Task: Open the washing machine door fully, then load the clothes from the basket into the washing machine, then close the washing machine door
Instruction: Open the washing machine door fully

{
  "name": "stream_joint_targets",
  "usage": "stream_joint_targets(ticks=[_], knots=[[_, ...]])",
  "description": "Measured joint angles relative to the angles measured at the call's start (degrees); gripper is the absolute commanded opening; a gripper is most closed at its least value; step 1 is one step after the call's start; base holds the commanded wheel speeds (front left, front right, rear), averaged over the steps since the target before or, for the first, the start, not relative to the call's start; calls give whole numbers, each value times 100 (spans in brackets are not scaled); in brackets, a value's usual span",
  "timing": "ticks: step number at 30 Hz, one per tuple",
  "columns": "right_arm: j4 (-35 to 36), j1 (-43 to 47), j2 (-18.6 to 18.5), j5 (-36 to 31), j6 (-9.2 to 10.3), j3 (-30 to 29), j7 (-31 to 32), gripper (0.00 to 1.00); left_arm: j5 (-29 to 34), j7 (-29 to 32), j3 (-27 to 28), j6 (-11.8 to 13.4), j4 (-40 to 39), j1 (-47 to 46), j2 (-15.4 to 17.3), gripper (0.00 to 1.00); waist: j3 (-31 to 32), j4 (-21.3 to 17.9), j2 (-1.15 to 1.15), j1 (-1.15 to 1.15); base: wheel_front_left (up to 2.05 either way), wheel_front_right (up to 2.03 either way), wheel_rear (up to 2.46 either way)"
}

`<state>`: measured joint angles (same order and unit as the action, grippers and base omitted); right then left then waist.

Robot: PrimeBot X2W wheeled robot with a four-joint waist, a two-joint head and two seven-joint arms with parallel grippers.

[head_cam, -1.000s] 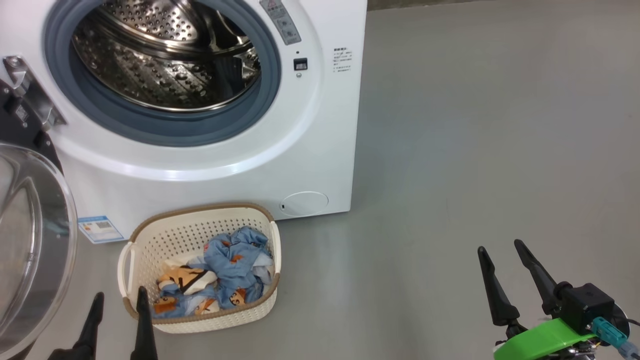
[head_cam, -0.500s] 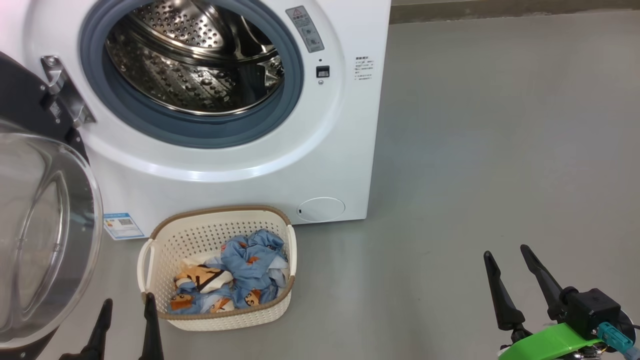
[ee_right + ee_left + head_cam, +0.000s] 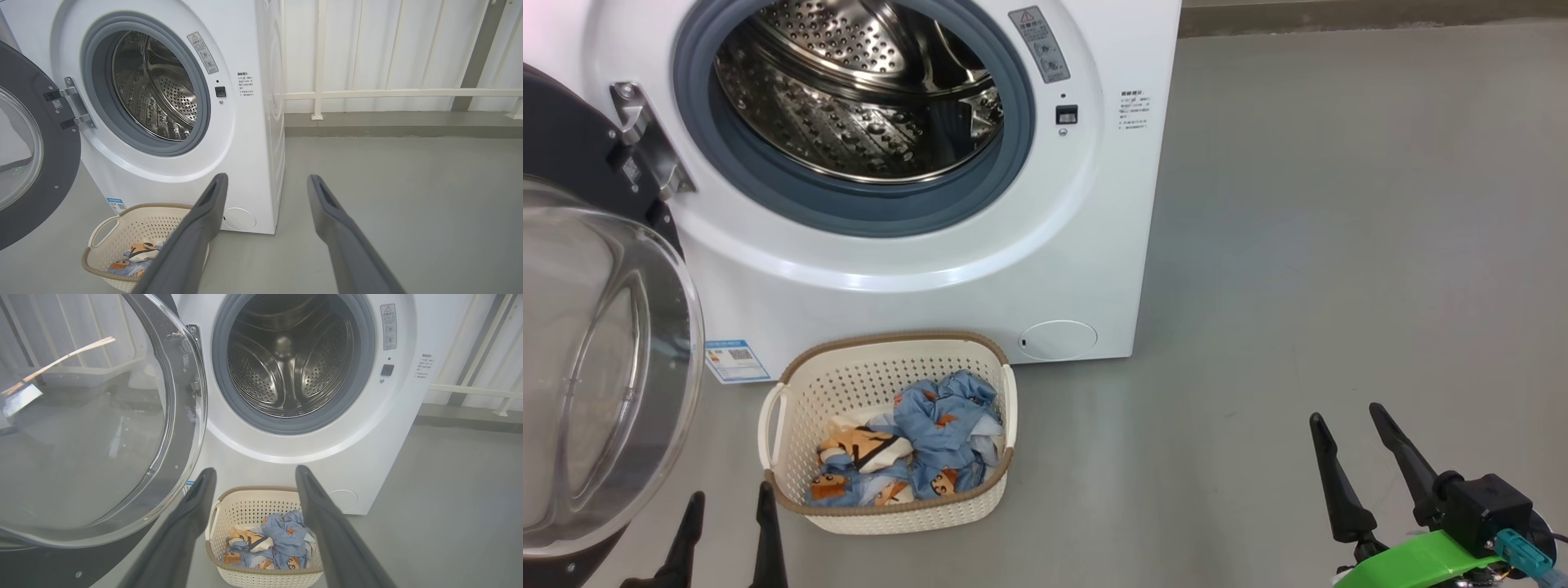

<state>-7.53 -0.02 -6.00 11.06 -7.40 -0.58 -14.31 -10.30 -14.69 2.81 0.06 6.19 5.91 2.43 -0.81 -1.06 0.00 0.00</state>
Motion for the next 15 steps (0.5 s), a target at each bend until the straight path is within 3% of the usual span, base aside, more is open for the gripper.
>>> stream_joint_targets(ticks=[15], knots=[[-29, 0, 0, 0, 0, -9, 0, 100, 49, 0, -9, -43, 65, -32, -2, 100, -74, -1, 0, -1, 0, 0, 0]])
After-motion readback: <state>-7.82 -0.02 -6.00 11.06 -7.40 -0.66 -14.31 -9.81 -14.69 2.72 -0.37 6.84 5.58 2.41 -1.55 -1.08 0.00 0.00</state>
